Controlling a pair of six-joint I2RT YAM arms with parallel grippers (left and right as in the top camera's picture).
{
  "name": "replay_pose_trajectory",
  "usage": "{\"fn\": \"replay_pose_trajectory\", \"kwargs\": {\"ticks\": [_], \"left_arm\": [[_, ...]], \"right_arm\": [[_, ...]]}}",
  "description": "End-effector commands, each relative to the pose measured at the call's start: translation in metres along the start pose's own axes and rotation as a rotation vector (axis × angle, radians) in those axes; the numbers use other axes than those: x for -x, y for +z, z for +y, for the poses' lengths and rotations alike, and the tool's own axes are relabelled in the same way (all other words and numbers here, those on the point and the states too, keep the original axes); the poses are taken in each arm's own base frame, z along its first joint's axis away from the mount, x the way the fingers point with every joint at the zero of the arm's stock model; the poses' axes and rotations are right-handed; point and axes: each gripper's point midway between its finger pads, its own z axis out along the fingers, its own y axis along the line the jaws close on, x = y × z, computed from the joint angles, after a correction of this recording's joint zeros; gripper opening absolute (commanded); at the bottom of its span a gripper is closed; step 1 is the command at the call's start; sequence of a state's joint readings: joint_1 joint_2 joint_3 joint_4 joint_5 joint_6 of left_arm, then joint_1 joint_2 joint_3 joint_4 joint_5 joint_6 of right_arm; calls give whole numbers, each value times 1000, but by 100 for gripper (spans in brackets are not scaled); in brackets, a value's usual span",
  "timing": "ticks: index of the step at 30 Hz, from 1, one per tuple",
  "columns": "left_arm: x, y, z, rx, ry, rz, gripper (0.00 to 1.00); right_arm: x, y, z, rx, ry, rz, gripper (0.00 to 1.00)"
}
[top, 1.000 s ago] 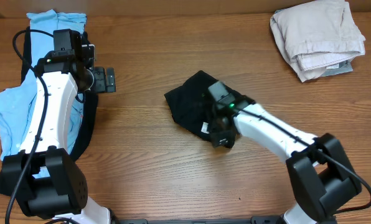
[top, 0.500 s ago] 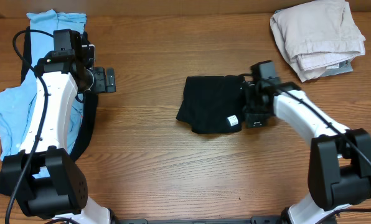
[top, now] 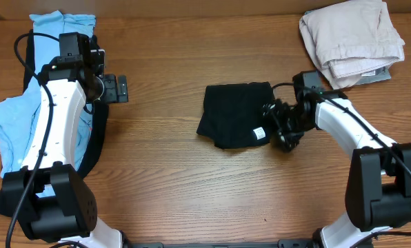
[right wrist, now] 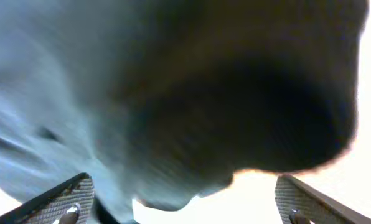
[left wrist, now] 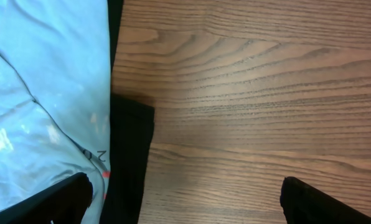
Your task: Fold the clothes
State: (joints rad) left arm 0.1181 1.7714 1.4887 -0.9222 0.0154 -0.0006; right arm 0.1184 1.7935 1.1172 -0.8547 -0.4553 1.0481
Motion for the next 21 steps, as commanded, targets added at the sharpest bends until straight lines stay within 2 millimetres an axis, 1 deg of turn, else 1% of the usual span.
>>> {"fn": "replay_pose_trajectory", "kwargs": {"ticks": [1,5,10,13,15,16,18,19,21], "left_arm": [[4,-2,-2,-11,-14,-5,100],[4,-2,-2,-12,-14,-5,100],[4,-2,-2,-12,-14,-5,100],[3,-2,-2,-12,-14,-2,100],[2,-2,-2,-12,-14,2,100],[2,-2,-2,-12,-14,3,100],[2,-2,-2,-12,-14,4,100],[2,-2,-2,-12,-14,4,100],[2,-2,-2,-12,-14,4,100]], "right_arm": [[-16,1,-8,-27,-33,76,98],[-21,0,-22,-83,-6,88,100],[-24,7,-20,-113,-56,38,100],[-18,15,-12,-132,-134,-70,100],[-14,20,-9,-153,-121,-164,100],[-16,23,-5,-150,-130,-190,99],[-26,30,8,-121,-190,-206,93],[-32,33,15,-102,-215,-208,93],[-39,38,24,-79,-229,-236,89]]}}
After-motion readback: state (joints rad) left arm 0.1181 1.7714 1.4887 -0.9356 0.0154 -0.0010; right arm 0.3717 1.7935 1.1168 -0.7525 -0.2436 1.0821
